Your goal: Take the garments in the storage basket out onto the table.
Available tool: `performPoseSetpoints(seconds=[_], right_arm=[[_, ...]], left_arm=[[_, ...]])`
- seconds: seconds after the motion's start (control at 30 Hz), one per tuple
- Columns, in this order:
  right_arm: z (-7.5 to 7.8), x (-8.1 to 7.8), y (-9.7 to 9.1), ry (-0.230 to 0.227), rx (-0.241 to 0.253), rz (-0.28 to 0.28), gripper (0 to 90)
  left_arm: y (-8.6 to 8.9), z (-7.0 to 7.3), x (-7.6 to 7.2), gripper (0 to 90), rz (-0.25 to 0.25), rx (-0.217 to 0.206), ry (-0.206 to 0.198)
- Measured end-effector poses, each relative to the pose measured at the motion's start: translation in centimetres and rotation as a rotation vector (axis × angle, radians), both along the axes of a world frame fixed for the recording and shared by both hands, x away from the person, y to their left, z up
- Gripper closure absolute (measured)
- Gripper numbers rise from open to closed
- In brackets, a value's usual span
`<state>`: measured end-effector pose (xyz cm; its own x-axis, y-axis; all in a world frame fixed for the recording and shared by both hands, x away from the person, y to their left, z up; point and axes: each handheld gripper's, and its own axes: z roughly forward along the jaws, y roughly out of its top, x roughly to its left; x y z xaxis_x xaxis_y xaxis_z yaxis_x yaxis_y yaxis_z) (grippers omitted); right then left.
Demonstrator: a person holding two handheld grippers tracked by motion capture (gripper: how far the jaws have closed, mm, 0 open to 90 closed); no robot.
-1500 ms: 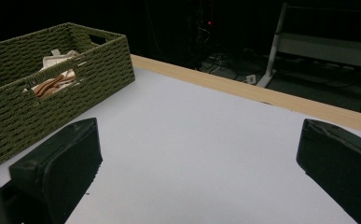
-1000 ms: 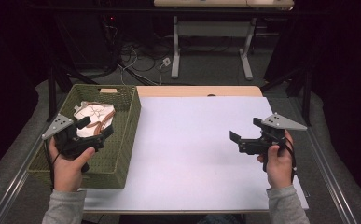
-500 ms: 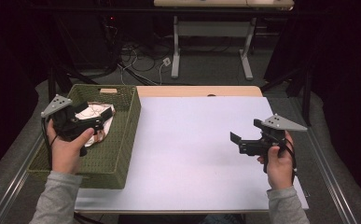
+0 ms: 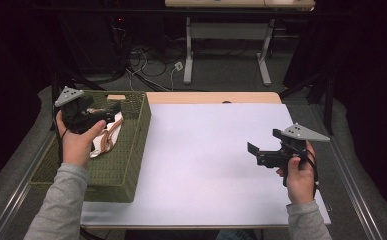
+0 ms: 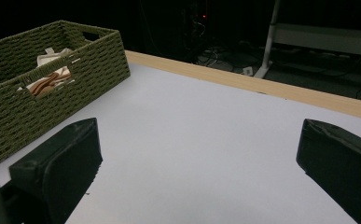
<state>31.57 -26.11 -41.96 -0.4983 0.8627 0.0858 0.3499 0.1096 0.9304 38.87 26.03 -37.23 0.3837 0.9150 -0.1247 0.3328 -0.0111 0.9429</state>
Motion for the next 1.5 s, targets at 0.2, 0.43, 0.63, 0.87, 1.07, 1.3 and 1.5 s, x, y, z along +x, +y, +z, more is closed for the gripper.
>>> performPoseSetpoints(seconds=[0.2, 0.43, 0.63, 0.87, 1.07, 1.3, 1.5], right_arm=[[-0.4, 0.3, 0.2, 0.014, -0.008, 0.007, 0.0], [-0.4, 0.2, 0.3, 0.011, -0.014, 0.009, 0.0], [-0.3, 0.0, 0.3, 0.007, -0.011, 0.008, 0.0], [-0.4, 0.0, 0.3, 0.009, -0.014, 0.006, 0.0], [-0.6, 0.0, 0.4, 0.021, -0.025, 0.011, 0.0], [-0.6, 0.0, 0.3, 0.023, -0.029, 0.012, 0.0], [-0.7, -0.1, 0.4, 0.023, -0.024, 0.005, 0.0]], left_arm=[[0.5, 0.2, 1.2, 0.3, 0.016, 0.015, 0.012], [1.4, 0.0, 2.6, 0.4, 0.06, 0.012, 0.019], [2.1, -0.7, 3.9, 0.4, 0.084, 0.019, 0.043], [3.0, -2.0, 5.2, 0.4, 0.098, 0.005, 0.074], [3.9, -3.5, 6.2, 2.0, 0.131, 0.002, 0.109], [4.7, -4.8, 7.0, 1.1, 0.159, -0.006, 0.139], [4.9, -5.8, 7.4, 0.3, 0.17, 0.026, 0.156]])
